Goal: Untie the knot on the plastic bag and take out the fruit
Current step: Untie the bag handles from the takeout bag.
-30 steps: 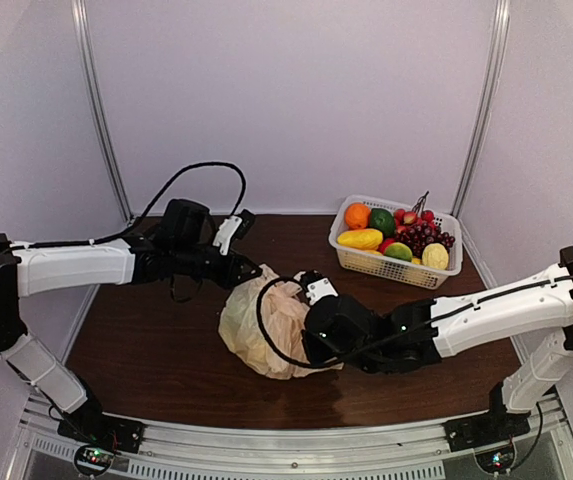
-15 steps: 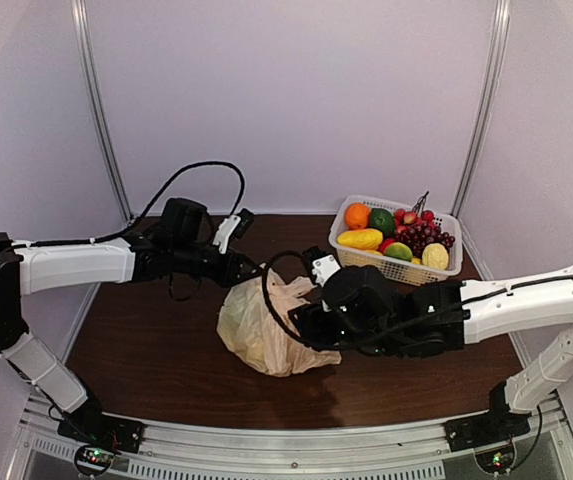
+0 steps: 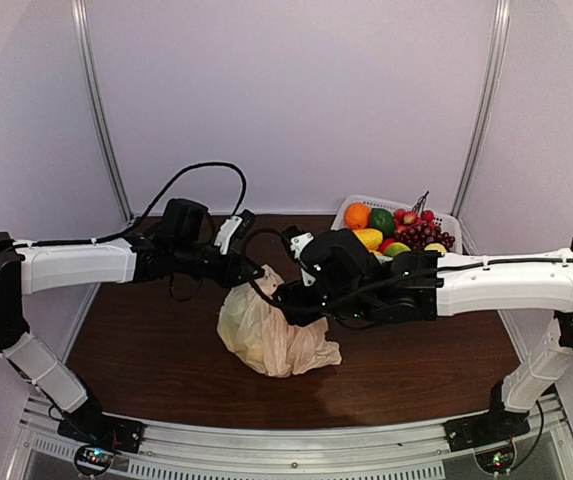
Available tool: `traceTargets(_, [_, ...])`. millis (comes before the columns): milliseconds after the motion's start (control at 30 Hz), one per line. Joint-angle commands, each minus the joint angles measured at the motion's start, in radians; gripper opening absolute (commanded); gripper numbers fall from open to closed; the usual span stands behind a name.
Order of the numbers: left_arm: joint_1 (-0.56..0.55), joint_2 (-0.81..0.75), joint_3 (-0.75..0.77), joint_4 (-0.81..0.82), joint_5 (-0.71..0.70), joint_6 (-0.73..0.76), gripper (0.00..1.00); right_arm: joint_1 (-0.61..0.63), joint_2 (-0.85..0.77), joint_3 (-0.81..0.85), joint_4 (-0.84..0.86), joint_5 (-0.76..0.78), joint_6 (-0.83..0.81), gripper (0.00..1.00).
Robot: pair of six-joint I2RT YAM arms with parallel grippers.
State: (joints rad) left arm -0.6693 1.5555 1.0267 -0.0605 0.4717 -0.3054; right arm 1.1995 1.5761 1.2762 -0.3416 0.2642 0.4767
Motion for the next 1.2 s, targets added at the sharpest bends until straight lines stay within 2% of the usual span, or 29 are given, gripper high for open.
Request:
traceTargets(0, [-0.004, 0.017, 0.012, 0.033, 0.012, 0.008, 0.0, -0.005, 0.043, 0.046, -0.068, -0.027, -0.034, 0.6])
traceTargets(200, [-0.004, 0.023, 0.015, 0.029, 0.011, 0.007, 0.0, -0.005, 0.074, 0.062, -0.074, -0.026, -0.049, 0.54])
traceTargets(533, [-0.004, 0.024, 0.016, 0.026, 0.012, 0.008, 0.0, -0.005, 0.134, 0.095, -0.096, -0.022, -0.069, 0.54])
traceTargets(633, [-0.004, 0.024, 0.017, 0.025, 0.011, 0.007, 0.0, -0.006, 0.134, 0.095, -0.091, -0.022, -0.069, 0.42])
traceTargets(767, [-0.003, 0.024, 0.018, 0.023, 0.008, 0.006, 0.0, -0.006, 0.132, 0.092, -0.089, -0.022, -0.067, 0.17])
traceTargets(867, [-0.004, 0.021, 0.019, 0.016, -0.009, 0.004, 0.0, -0.006, 0.125, 0.086, -0.087, -0.025, -0.063, 0.03])
traceTargets(900, [-0.003, 0.019, 0.018, 0.014, -0.023, 0.004, 0.0, -0.006, 0.122, 0.083, -0.085, -0.026, -0.062, 0.0])
traceTargets(1167, [-0.001, 0.002, 0.015, -0.002, -0.092, -0.001, 0.0, -0.005, 0.057, 0.018, -0.035, -0.057, -0.056, 0.0])
